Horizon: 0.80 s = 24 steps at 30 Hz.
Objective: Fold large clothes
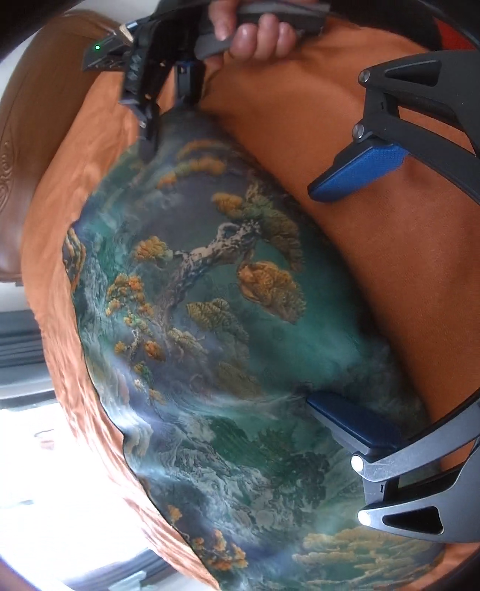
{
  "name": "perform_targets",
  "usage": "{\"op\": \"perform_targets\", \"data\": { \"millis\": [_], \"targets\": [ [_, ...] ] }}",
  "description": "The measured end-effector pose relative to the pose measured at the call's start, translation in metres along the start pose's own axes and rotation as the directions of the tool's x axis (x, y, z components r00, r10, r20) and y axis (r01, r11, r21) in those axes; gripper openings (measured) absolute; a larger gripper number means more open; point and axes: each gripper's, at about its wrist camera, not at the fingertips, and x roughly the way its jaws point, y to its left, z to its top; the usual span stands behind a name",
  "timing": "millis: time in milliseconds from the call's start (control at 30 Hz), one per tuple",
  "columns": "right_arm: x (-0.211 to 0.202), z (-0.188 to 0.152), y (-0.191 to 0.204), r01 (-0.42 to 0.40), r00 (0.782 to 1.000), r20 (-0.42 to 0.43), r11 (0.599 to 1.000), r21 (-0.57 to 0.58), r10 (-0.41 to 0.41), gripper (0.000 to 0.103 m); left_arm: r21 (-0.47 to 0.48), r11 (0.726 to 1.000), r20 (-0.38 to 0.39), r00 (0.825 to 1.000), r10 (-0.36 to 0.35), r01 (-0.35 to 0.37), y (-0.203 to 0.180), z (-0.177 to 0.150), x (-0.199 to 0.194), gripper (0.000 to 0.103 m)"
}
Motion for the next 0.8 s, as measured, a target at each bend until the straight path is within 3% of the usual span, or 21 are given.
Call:
{"op": "perform_targets", "data": {
  "millis": [67, 133, 267, 367, 467, 600, 733, 767, 800],
  "targets": [
    [-0.015, -0.002, 0.017, -0.004, 0.999, 0.046, 0.997, -0.074, 0.007, 0.031, -0.043, 0.998, -0.003, 0.998, -0.055, 0.055, 0.008, 0.008, -0.019, 0.1],
    [-0.032, -0.006, 0.04, 0.008, 0.996, 0.093, 0.986, -0.168, 0.008, 0.03, -0.083, 0.993, 0.026, 0.996, -0.085, 0.087, 0.017, 0.023, -0.044, 0.099],
    [-0.061, -0.019, 0.102, 0.022, 0.984, 0.17, 0.926, -0.377, 0.046, 0.03, -0.1, 0.979, 0.094, 0.981, -0.169, 0.178, 0.022, 0.077, -0.092, 0.099],
    [-0.073, -0.032, 0.15, 0.055, 0.978, 0.202, 0.851, -0.522, 0.061, 0.03, -0.099, 0.964, 0.091, 0.967, -0.239, 0.248, 0.018, 0.117, -0.114, 0.1],
    [-0.074, -0.054, 0.193, 0.078, 0.974, 0.213, 0.763, -0.642, 0.08, 0.03, -0.112, 0.953, 0.028, 0.959, -0.281, 0.282, 0.007, 0.149, -0.115, 0.1],
    [-0.066, -0.09, 0.24, 0.103, 0.974, 0.205, 0.622, -0.776, 0.094, 0.03, -0.086, 0.972, -0.015, 0.975, -0.221, 0.219, 0.005, 0.166, -0.113, 0.099],
    [-0.066, -0.129, 0.268, 0.11, 0.974, 0.191, 0.486, -0.867, 0.12, 0.03, -0.081, 0.994, -0.069, 0.995, -0.077, 0.071, 0.007, 0.156, -0.11, 0.097],
    [-0.064, -0.13, 0.271, 0.105, 0.975, 0.184, 0.476, -0.873, 0.123, 0.03, -0.072, 0.997, -0.074, 0.996, -0.038, 0.033, 0.008, 0.152, -0.107, 0.09],
    [-0.063, -0.133, 0.273, 0.102, 0.976, 0.181, 0.472, -0.876, 0.124, 0.03, -0.061, 0.998, -0.084, 0.996, 0.008, -0.013, 0.01, 0.147, -0.102, 0.056]
  ]
}}
